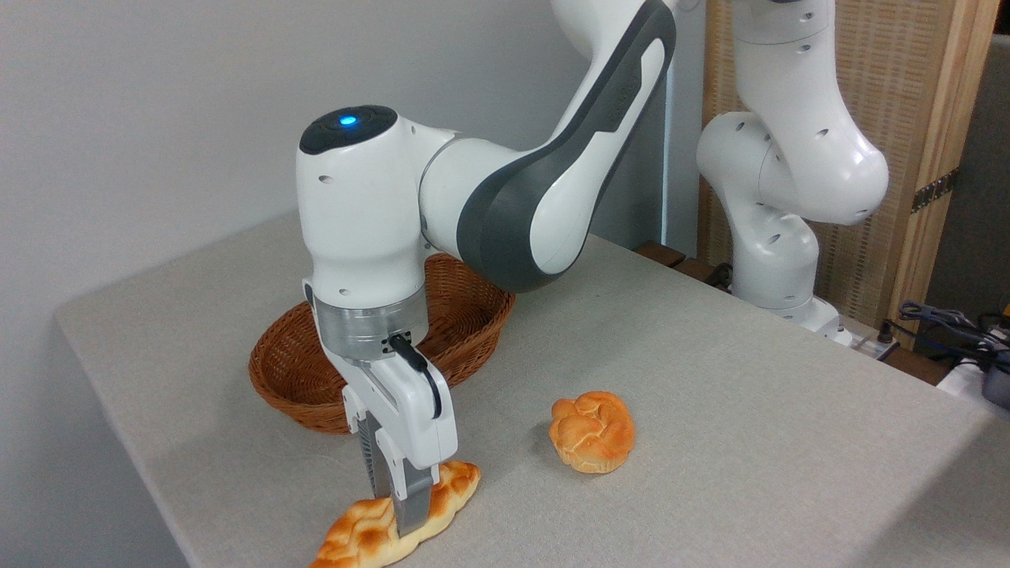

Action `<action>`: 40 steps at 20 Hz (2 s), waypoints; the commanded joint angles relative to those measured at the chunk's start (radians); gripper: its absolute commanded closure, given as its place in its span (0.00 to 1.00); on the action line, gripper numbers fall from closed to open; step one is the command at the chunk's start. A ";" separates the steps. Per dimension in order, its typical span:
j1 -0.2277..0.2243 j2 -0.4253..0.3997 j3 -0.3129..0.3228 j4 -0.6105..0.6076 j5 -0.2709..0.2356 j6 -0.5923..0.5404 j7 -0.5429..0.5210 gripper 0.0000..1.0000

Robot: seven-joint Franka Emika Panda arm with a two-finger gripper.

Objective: Put bread into the basket
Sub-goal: 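Lift the braided loaf and carry it over the wicker basket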

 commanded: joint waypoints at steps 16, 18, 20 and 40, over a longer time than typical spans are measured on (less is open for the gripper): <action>-0.015 -0.101 -0.080 0.257 -0.137 -0.436 -0.116 0.67; -0.017 -0.138 -0.109 0.241 -0.137 -0.459 -0.133 0.66; -0.018 -0.171 -0.140 0.222 -0.137 -0.479 -0.141 0.63; -0.083 -0.179 -0.229 0.017 -0.132 -0.347 -0.196 0.18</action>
